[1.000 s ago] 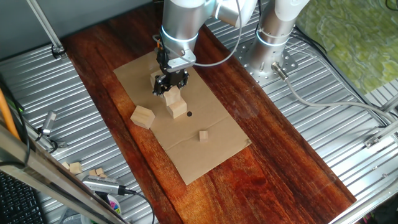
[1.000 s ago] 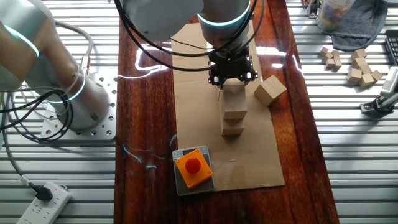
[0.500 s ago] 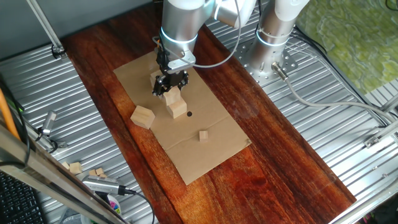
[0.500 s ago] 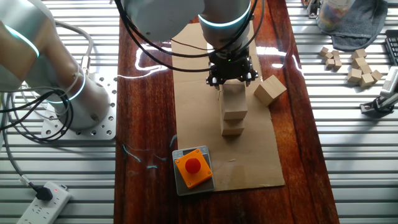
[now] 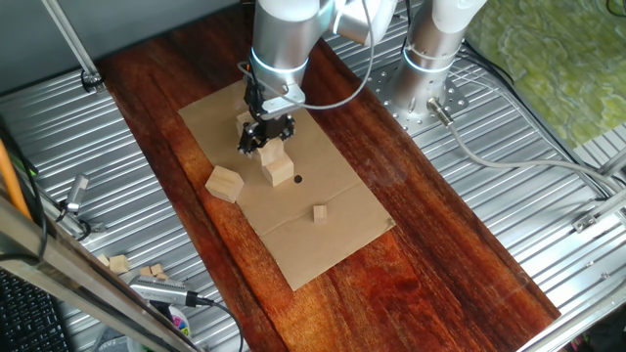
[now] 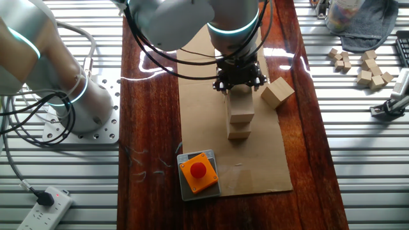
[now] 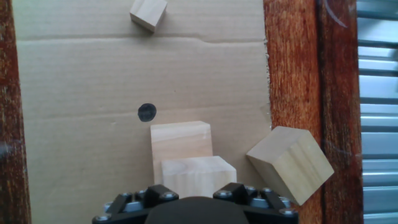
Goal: Stack the blocks into a pyramid shape
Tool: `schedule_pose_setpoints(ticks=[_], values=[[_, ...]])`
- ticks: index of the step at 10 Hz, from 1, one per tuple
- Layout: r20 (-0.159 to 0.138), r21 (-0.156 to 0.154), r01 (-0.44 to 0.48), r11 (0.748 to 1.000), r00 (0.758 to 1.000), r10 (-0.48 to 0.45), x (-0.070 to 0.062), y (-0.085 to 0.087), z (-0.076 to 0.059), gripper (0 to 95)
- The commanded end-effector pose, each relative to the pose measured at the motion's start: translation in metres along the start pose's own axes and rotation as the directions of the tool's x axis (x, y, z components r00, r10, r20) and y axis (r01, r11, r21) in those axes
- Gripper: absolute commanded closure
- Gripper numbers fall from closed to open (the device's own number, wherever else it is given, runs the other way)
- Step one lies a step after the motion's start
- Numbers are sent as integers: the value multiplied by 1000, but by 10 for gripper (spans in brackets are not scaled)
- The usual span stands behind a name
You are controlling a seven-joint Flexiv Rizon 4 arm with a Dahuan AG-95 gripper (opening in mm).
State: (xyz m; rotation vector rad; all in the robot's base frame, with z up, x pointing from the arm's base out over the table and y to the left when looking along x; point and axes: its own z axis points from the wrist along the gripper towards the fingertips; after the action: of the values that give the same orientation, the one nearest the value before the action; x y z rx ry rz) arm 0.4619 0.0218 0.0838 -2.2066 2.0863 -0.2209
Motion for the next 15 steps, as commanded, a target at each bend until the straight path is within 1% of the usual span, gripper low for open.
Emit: schedule_pose_setpoints(ticks=[1, 4, 7, 11, 12, 13, 15], values=[[5, -6, 3, 1000, 1000, -3, -1, 3, -4, 190], [3, -8, 5, 1000, 1000, -5, -1, 4, -7, 190], [-13, -5, 16, 1000, 1000, -16, -3, 5, -13, 190], [-29, 3, 31, 1000, 999, -31, -4, 4, -16, 190], [-32, 9, 36, 999, 999, -36, -4, 4, -16, 190], [-35, 13, 40, 999, 999, -40, -3, 3, -17, 0], [-47, 31, 51, 998, 998, -49, -2, 0, -20, 0]])
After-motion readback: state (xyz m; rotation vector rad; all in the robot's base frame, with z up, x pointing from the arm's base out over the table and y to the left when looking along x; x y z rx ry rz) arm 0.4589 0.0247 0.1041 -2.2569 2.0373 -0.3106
